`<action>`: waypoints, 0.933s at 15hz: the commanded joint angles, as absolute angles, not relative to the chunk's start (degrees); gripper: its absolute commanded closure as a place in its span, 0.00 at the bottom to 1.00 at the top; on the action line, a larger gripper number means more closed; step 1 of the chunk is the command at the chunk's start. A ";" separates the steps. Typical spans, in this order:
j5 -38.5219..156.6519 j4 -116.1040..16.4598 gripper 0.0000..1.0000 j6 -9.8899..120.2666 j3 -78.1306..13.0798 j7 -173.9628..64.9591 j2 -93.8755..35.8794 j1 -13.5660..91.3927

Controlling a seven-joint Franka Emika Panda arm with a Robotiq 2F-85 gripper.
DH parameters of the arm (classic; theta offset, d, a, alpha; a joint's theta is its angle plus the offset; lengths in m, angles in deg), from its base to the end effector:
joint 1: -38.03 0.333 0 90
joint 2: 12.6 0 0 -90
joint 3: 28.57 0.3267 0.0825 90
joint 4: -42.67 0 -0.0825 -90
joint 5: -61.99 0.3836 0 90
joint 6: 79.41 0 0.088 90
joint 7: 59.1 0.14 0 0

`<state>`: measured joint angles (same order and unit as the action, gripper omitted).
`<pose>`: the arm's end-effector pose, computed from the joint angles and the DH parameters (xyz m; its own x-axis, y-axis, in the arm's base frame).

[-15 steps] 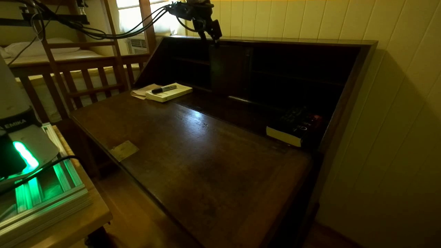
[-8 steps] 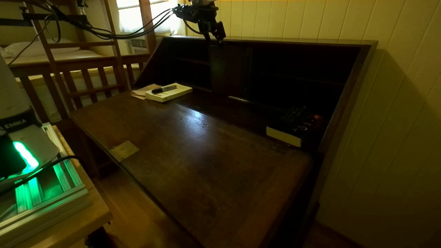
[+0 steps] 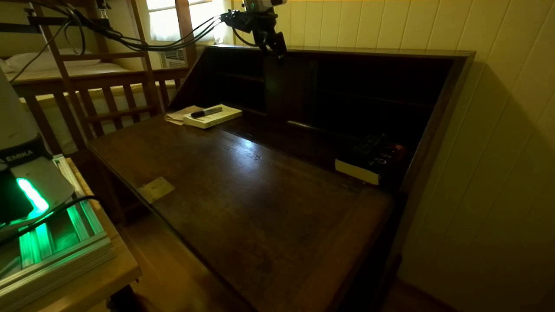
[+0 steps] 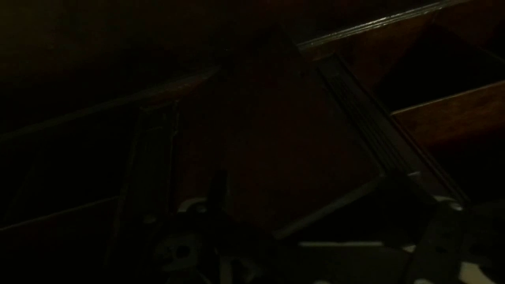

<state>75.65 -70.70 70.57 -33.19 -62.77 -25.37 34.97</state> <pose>0.6423 -0.0859 0.3816 0.8814 -0.2530 0.3989 -0.2103 -0.9663 -0.1483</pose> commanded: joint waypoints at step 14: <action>52.95 -71.30 0.00 59.03 -38.79 -57.88 -23.07 32.36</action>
<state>57.20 -69.88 59.95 -38.21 -59.12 -25.13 32.70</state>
